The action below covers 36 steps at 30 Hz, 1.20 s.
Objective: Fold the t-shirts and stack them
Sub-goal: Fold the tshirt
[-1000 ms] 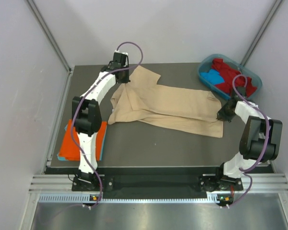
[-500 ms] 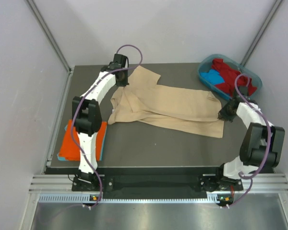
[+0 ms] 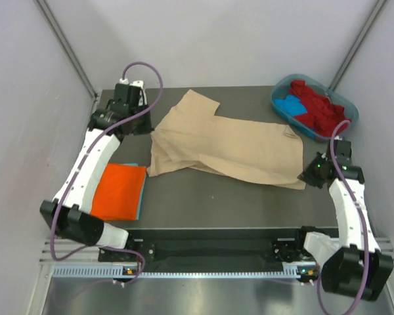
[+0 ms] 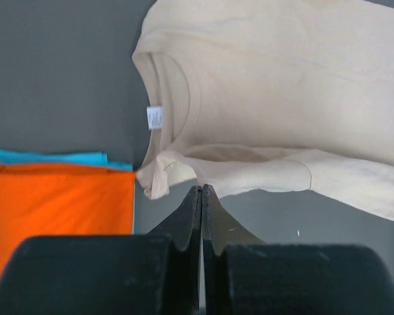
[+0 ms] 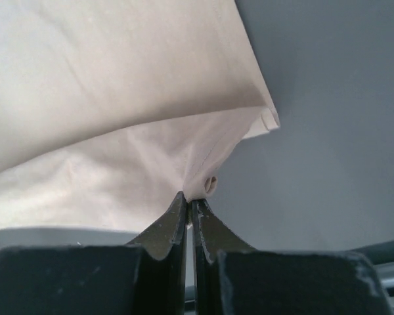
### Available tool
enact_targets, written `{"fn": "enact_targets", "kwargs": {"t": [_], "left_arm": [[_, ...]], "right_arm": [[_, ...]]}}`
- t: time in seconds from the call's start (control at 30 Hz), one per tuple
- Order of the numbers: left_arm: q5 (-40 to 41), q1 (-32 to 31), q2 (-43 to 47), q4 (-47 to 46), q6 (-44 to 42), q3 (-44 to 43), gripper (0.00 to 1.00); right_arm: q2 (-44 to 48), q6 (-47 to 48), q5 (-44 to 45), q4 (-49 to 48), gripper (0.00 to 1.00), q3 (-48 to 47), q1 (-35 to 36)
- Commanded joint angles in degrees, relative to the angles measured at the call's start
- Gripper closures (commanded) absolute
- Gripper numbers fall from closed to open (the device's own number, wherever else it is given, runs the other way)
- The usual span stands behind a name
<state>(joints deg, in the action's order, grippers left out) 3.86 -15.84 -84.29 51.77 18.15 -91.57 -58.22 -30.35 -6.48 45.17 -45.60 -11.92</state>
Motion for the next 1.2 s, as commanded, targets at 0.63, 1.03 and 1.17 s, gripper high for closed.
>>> {"fn": "enact_targets", "kwargs": {"t": [0.63, 1.03, 1.17], "left_arm": [[-3.59, 0.19, 30.41, 17.14, 4.96, 23.01, 1.00], [-1.93, 0.19, 24.89, 13.36, 4.61, 21.61, 1.00], [-1.22, 0.19, 21.90, 11.35, 4.44, 20.91, 1.00]], "right_arm": [[19.54, 4.33, 0.32, 22.77, 1.00, 1.57, -0.12], [15.68, 3.37, 0.50, 16.28, 1.00, 6.75, 0.15], [12.08, 2.93, 1.82, 13.46, 1.00, 6.76, 0.32]]}}
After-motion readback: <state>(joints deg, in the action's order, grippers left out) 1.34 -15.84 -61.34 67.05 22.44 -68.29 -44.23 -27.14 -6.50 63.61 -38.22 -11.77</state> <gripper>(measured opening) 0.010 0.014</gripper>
